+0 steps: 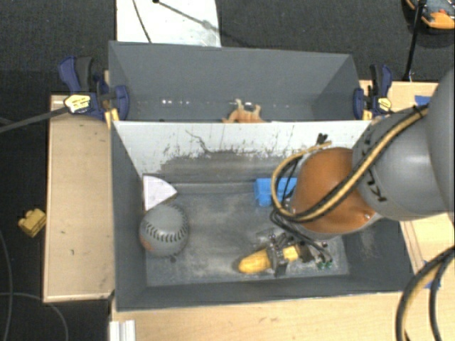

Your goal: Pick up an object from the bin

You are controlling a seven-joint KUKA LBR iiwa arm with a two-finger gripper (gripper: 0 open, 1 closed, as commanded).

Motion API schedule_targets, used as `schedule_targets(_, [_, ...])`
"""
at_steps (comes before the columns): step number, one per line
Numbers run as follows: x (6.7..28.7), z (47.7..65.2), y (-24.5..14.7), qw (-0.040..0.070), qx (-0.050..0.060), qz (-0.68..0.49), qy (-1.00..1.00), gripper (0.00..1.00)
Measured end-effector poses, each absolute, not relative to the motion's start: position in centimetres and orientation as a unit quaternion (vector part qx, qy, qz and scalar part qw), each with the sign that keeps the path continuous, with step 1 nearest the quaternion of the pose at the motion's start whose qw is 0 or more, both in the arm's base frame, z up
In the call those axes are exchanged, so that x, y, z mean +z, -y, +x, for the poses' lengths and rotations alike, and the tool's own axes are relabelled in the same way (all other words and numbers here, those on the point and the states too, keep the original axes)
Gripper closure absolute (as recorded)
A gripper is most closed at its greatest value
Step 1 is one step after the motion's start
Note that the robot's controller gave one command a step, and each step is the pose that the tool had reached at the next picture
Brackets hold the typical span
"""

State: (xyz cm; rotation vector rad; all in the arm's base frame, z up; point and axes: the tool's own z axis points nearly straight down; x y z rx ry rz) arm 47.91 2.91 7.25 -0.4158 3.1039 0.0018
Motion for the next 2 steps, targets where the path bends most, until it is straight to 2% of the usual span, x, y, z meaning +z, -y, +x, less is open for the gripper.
schedule_targets(2, [7.56, 47.77, -2.89, 0.002, 0.001, -0.132, -0.991, 1.0])
